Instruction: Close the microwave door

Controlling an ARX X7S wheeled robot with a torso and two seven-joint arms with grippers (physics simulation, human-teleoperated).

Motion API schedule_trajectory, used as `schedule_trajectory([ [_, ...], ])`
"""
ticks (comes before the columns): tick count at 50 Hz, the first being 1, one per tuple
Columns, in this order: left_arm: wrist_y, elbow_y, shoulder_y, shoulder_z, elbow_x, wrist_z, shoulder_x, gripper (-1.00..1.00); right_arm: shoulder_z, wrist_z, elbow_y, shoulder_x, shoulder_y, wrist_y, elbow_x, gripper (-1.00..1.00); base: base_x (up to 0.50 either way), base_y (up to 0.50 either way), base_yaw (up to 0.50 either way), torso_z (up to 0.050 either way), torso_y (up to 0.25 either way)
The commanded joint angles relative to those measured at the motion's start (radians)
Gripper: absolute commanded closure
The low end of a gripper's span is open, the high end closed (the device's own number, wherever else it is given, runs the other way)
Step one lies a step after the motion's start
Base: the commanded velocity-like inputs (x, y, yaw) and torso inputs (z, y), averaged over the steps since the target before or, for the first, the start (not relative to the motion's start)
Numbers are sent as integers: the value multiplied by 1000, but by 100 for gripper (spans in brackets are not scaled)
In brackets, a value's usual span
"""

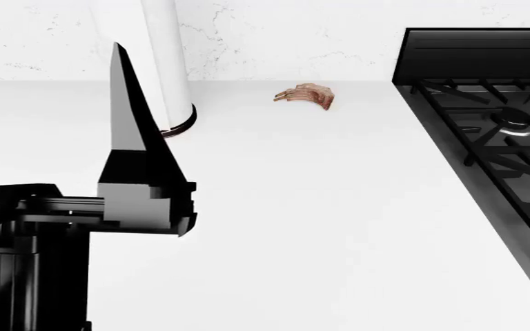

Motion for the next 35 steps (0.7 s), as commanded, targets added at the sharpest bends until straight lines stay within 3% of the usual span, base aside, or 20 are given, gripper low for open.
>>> schedule_trajectory([
  [1, -5, -4, 10, -7, 0, 4, 6, -100, 16, -15, 63, 12, 32, -25, 1, -100, 0, 0, 0, 0, 0],
  [35, -22, -9, 36, -28, 1, 18, 16, -100, 58, -65, 385, 8, 139, -162, 3, -100, 0, 0, 0, 0, 0],
])
